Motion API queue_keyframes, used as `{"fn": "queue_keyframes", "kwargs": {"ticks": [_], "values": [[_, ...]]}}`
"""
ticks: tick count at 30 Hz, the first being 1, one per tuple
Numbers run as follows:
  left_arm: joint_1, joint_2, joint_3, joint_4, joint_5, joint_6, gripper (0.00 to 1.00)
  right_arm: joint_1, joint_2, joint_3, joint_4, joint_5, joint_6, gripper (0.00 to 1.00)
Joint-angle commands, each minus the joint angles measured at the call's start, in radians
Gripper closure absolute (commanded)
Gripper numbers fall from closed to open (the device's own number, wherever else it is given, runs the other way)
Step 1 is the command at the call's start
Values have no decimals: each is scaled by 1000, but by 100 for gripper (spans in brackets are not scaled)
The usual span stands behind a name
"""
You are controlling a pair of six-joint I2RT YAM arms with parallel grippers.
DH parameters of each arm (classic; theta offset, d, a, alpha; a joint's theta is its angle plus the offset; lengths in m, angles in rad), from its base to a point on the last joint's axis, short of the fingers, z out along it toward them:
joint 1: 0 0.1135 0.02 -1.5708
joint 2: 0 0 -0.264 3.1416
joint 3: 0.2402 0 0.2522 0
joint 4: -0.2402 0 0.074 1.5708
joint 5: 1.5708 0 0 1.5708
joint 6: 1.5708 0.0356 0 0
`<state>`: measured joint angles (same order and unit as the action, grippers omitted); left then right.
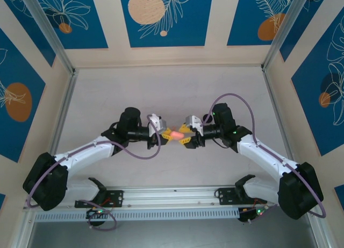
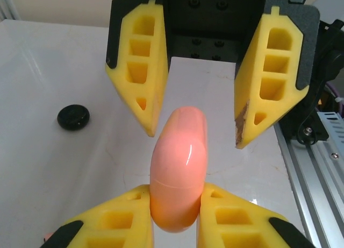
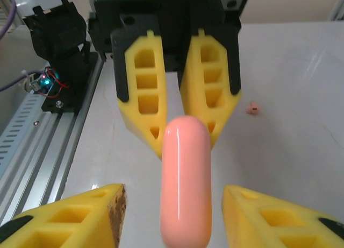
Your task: Insert wireless bluetooth earbuds into charging case
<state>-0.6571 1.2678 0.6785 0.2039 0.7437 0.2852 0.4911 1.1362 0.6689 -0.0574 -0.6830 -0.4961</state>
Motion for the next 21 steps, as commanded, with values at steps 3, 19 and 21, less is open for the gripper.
{"fn": "queue_keyframes", "kwargs": {"ticks": [3, 19, 21], "values": [[-10, 18, 27, 42, 59, -36, 80, -2, 4, -6, 20, -67, -12, 59], [-9, 15, 31, 91, 79, -75, 79, -3, 8, 25, -42, -29, -50, 76], [-10, 13, 31, 88, 73, -69, 71, -5, 7, 32, -56, -28, -61, 77]]}}
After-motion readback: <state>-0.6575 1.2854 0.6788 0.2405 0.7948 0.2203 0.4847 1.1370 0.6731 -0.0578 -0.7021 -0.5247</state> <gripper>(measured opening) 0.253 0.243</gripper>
